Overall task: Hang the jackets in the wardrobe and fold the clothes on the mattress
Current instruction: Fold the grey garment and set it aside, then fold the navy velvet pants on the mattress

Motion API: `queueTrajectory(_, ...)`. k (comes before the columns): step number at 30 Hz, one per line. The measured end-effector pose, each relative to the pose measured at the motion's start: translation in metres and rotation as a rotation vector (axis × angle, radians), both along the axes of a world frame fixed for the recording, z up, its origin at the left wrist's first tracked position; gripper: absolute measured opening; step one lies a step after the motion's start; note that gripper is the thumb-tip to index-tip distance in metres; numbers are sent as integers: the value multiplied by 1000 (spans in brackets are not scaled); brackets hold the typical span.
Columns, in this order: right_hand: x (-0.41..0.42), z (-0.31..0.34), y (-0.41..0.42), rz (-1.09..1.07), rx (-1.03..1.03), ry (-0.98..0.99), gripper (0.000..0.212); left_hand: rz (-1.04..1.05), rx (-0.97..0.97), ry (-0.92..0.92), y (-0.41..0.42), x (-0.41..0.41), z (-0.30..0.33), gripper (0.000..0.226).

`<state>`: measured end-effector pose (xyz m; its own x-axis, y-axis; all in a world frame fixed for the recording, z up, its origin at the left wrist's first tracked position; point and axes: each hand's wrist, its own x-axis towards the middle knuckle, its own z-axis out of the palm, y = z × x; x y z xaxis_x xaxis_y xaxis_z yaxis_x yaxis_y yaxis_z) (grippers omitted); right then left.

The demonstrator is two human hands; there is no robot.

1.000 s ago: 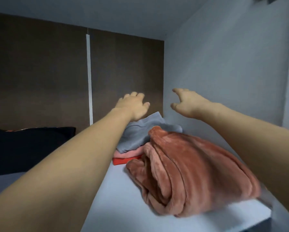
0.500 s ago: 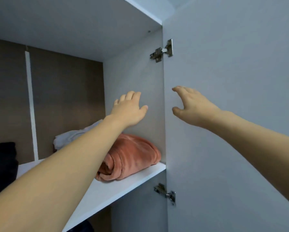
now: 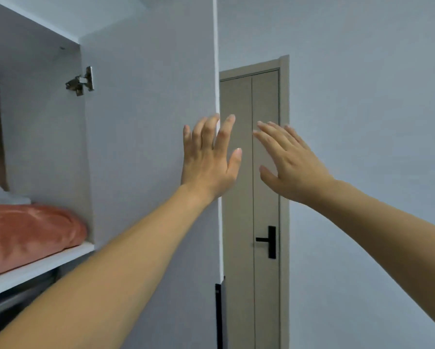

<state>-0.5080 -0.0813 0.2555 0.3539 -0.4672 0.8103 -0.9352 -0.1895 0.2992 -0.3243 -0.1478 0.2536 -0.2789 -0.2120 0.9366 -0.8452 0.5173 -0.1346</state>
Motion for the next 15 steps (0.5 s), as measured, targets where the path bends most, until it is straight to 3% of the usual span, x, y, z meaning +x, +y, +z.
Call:
queueTrajectory(4,-107,-26,21,-124,36,-94,68,-98,-25,-51,11,-107,-8,64)
queueTrajectory(15,-365,-103,31,-425,165,-310,67,-283,198,-204,-44,-381,-65,60)
